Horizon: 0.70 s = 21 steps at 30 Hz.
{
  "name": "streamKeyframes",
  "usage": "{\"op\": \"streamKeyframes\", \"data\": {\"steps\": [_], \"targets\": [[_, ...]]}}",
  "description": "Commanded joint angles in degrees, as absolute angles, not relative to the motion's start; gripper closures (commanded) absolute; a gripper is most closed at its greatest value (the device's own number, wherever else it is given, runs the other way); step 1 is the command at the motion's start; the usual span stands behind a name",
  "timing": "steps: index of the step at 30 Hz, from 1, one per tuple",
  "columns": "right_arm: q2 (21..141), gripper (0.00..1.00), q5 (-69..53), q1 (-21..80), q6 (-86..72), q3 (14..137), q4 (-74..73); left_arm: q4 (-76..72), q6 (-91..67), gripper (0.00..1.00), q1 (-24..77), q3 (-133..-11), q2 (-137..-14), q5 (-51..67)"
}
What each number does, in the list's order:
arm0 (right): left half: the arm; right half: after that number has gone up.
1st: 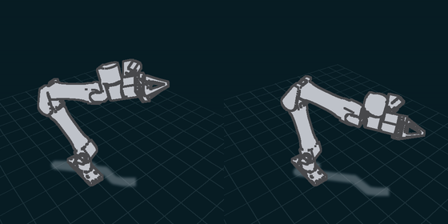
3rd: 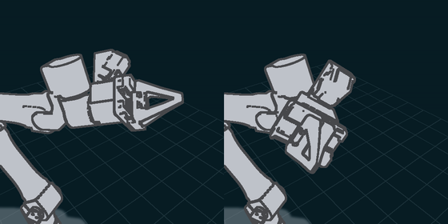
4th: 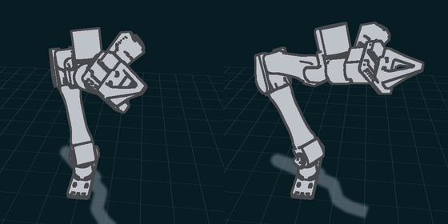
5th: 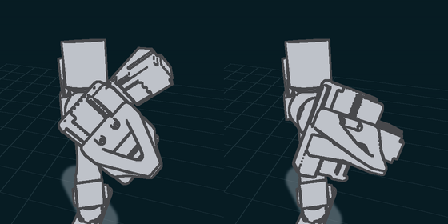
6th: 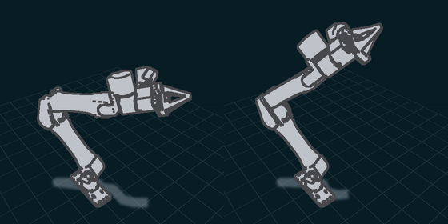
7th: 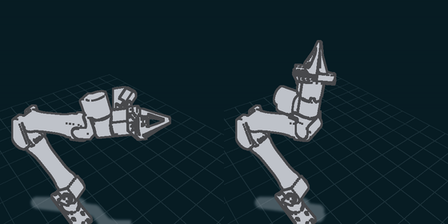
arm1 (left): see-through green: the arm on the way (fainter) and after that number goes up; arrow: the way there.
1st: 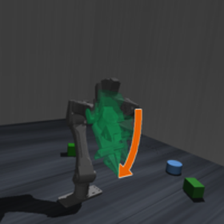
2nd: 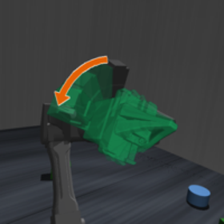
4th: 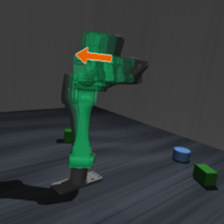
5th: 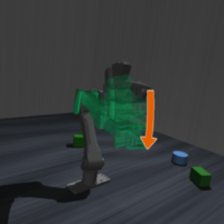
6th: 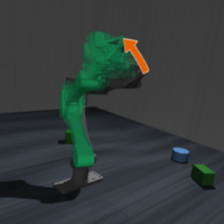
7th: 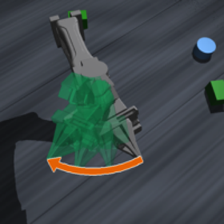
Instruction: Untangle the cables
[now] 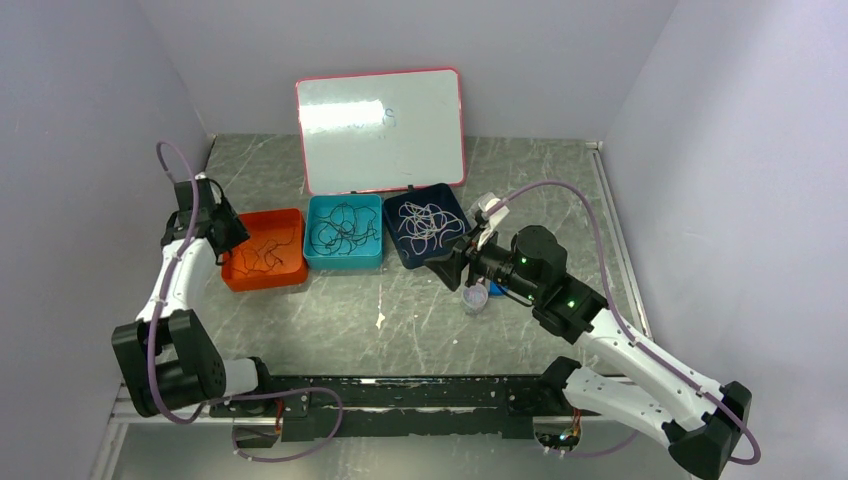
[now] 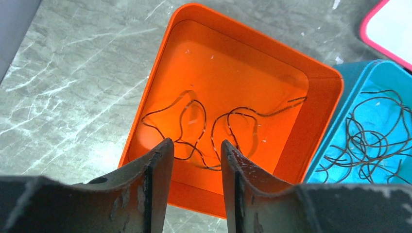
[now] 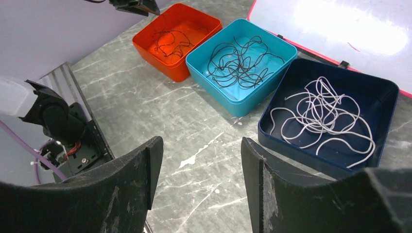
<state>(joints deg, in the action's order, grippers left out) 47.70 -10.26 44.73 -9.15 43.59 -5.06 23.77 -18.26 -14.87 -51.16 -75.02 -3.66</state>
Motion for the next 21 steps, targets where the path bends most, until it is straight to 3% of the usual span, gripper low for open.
{"op": "streamKeyframes", "data": {"steps": [1,8,13,17,21], "targets": [[46.8,0.36,-7.8,44.6,-9.8,43.4,-4.8,22.9,-17.4,0.53,-15.4,-52.0,-71.2,-0.7],[45.4,0.33,6.9,44.6,-16.3,42.5,-2.9,23.9,-14.6,0.48,-15.3,-53.2,-61.4,9.5],[44.1,0.28,19.8,44.6,-18.9,42.9,-5.0,24.8,-14.7,0.37,-14.9,-51.6,-50.0,19.0],[42.3,0.25,28.6,44.6,-18.2,43.4,-9.9,27.3,-13.6,0.28,-14.9,-49.0,-39.7,24.6],[39.2,0.18,33.5,44.6,-16.6,43.0,-13.4,29.2,-14.9,0.10,-12.5,-47.1,-34.6,28.5]]}}
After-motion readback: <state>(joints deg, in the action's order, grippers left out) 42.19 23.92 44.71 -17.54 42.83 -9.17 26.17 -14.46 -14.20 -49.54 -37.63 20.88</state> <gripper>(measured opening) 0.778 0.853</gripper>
